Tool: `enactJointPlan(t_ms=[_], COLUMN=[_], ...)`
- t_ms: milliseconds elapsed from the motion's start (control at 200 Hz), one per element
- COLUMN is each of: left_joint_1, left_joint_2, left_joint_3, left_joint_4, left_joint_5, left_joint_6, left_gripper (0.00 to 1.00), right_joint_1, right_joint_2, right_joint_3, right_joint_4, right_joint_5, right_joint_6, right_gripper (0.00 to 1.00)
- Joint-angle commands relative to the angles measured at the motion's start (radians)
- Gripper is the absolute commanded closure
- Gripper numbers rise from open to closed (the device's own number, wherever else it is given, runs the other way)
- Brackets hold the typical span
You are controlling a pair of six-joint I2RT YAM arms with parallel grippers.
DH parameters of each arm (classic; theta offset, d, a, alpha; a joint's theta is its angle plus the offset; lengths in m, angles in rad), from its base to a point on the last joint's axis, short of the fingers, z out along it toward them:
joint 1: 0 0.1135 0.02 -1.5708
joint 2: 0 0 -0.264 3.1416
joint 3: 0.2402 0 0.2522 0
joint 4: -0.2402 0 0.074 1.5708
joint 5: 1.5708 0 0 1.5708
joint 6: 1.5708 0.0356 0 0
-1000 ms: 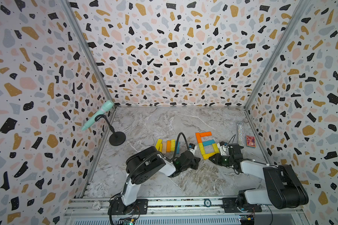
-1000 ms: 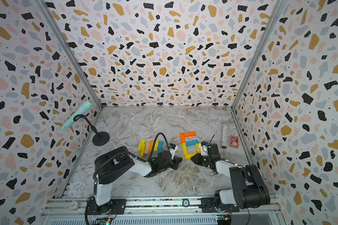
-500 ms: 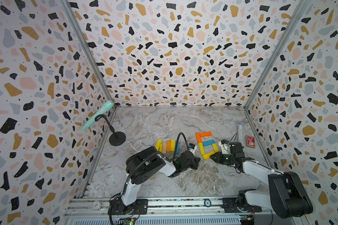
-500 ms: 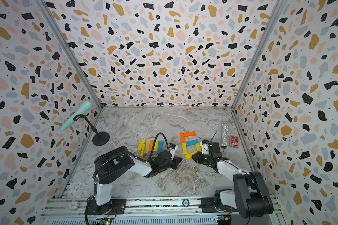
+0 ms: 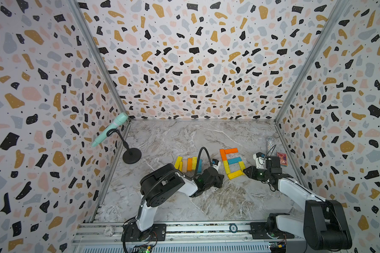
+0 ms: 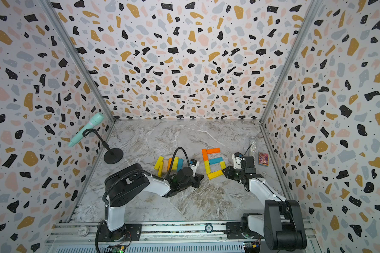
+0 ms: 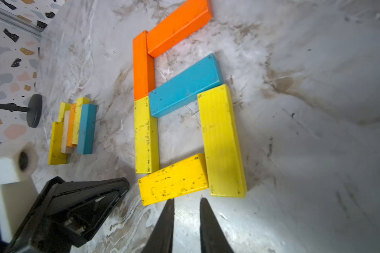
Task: Assemble the number 6 with building blocks
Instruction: Adjust the building block at the center of the board.
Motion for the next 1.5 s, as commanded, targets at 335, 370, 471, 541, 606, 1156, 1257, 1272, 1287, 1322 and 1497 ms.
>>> enactJointPlan(t_ms=[335,370,471,541,606,1156,1257,1272,1287,1322,1497], left_joint_1=[0.053,0.057,0.063,0.063,0.063,0.063,0.063,0.063,0.063,0.064,0.063], left_joint_2=[0.012,0.017,0.030,0.033,0.037,0.093,0.093,0.093,0.093,0.093,0.087], left_joint_3=[0.089,0.096,0.117,0.126,0.128,0.161,0.155,0.154,0.153,0.151,0.142], left_joint_4=[-0.055,-0.059,-0.070,-0.079,-0.078,-0.068,-0.065,-0.065,-0.065,-0.065,-0.066], left_joint_5=[-0.030,-0.029,-0.017,-0.016,-0.010,0.056,0.055,0.055,0.055,0.053,0.046], left_joint_6=[0.068,0.070,0.080,0.087,0.093,0.097,0.094,0.094,0.094,0.093,0.094], left_gripper=[1.00,1.00,1.00,1.00,1.00,1.00,1.00,1.00,1.00,1.00,1.00], right_joint_1=[-0.040,-0.041,-0.040,-0.041,-0.038,-0.018,-0.006,-0.005,-0.004,-0.001,0.001], right_joint_2=[0.249,0.277,0.339,0.351,0.351,0.391,0.403,0.404,0.406,0.409,0.410], right_joint_3=[0.245,0.267,0.312,0.314,0.296,0.236,0.235,0.235,0.235,0.235,0.238], right_joint_4=[0.061,0.057,0.050,0.055,0.068,0.129,0.137,0.138,0.140,0.142,0.144], right_joint_5=[0.021,0.019,0.011,0.003,-0.003,-0.045,-0.050,-0.050,-0.050,-0.050,-0.042], right_joint_6=[-0.087,-0.092,-0.094,-0.090,-0.086,-0.062,-0.057,-0.056,-0.055,-0.055,-0.051], right_gripper=[0.64,0.64,0.65,0.65,0.64,0.58,0.58,0.58,0.58,0.58,0.58])
